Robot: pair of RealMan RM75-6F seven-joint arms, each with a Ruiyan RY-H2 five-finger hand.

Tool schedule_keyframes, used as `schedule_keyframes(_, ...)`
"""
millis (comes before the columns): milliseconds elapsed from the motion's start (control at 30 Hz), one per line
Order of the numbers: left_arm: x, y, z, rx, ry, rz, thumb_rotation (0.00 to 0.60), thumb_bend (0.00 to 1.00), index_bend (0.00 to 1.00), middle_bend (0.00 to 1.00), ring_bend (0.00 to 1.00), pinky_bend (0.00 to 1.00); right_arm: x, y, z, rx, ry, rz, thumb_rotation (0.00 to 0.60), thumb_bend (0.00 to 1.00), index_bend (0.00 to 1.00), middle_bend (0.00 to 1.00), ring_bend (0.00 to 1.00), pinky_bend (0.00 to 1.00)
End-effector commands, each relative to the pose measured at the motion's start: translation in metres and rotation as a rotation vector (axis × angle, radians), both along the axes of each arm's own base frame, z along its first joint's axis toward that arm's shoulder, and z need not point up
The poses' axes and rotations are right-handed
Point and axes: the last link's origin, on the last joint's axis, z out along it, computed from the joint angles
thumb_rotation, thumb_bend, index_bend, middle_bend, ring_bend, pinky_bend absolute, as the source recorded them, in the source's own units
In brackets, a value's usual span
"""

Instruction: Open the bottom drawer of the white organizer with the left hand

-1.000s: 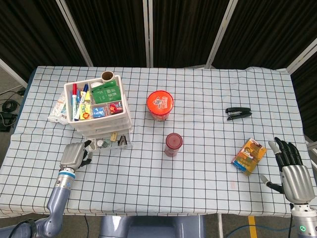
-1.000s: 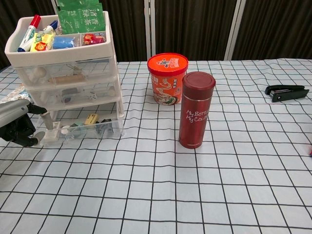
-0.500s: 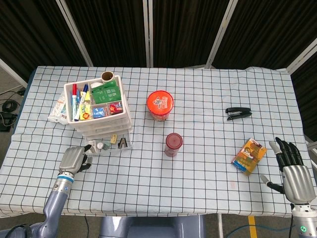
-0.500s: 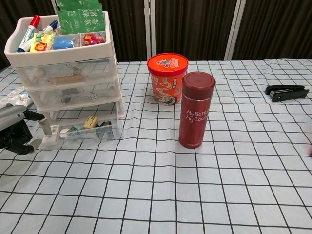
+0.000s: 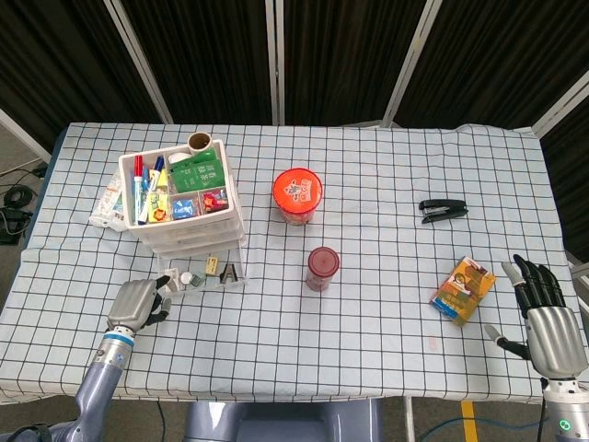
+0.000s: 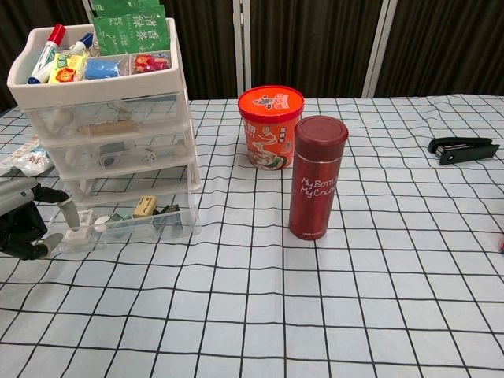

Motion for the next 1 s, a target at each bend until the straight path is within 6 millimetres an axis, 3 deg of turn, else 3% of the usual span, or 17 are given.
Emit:
schedule_keyframes(33, 0.001, -0.005, 0.000, -0.007, 0.000, -0.009, 0.600, 0.55, 0.43, 0.97, 1.00, 0.93, 0.000, 0.000, 0.000, 0.001, 0.000, -0.001, 0.600, 0.05, 0.02, 0.00, 0.00, 0.00)
schedule_keyframes(567, 0.001, -0.021, 0.000, -0.048, -0.003, -0.027, 0.600, 0.55, 0.42, 0.97, 1.00, 0.93, 0.000, 0.001, 0.001, 0.002, 0.000, -0.006, 0.600, 0.05, 0.02, 0.00, 0.00, 0.00)
schedule_keyframes(1000, 0.003, -0.018, 0.012, 0.033, 0.022, -0.084, 0.600, 0.52, 0.25, 0.97, 1.00, 0.93, 0.000, 0.000, 0.000, 0.004, 0.001, -0.008, 0.600, 0.05, 0.02, 0.00, 0.00, 0.00)
